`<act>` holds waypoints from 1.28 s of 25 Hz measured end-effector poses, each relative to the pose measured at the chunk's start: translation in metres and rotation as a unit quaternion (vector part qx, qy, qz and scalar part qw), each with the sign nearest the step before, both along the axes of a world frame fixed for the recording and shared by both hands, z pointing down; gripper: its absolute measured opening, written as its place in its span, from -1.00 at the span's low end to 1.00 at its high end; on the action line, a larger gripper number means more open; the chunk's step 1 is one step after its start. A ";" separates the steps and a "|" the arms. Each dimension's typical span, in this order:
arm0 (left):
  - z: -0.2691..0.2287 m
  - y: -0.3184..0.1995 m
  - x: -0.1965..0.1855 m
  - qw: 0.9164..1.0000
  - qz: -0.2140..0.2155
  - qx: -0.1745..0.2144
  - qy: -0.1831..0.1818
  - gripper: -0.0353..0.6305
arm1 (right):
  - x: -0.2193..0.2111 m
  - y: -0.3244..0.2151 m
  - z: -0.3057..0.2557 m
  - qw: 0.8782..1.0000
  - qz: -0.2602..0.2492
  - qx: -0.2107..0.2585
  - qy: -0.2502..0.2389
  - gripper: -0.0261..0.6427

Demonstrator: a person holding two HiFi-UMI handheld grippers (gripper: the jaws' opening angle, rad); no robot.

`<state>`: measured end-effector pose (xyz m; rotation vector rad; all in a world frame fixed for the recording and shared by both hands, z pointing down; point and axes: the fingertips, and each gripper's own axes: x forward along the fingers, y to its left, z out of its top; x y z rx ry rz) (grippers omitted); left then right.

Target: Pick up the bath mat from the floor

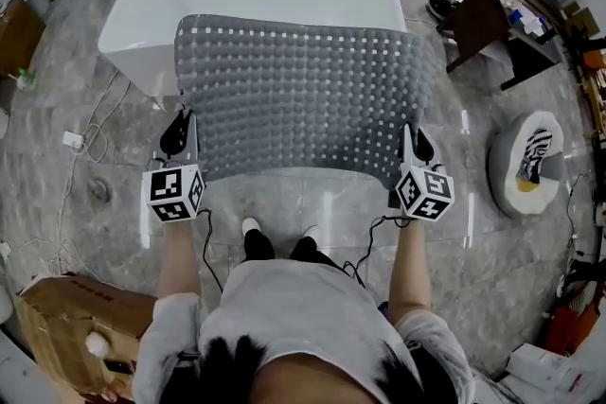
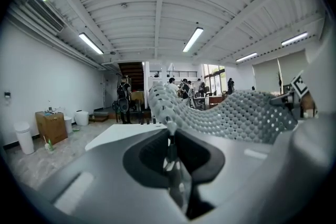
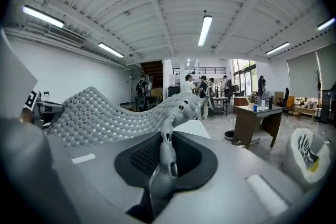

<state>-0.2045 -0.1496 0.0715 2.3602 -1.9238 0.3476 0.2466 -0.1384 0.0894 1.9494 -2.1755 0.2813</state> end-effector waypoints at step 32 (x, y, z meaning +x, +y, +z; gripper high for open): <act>-0.089 0.000 0.004 0.995 -0.025 0.096 0.001 -0.77 | 0.010 -0.006 -0.084 0.995 -0.018 0.101 0.012 -0.75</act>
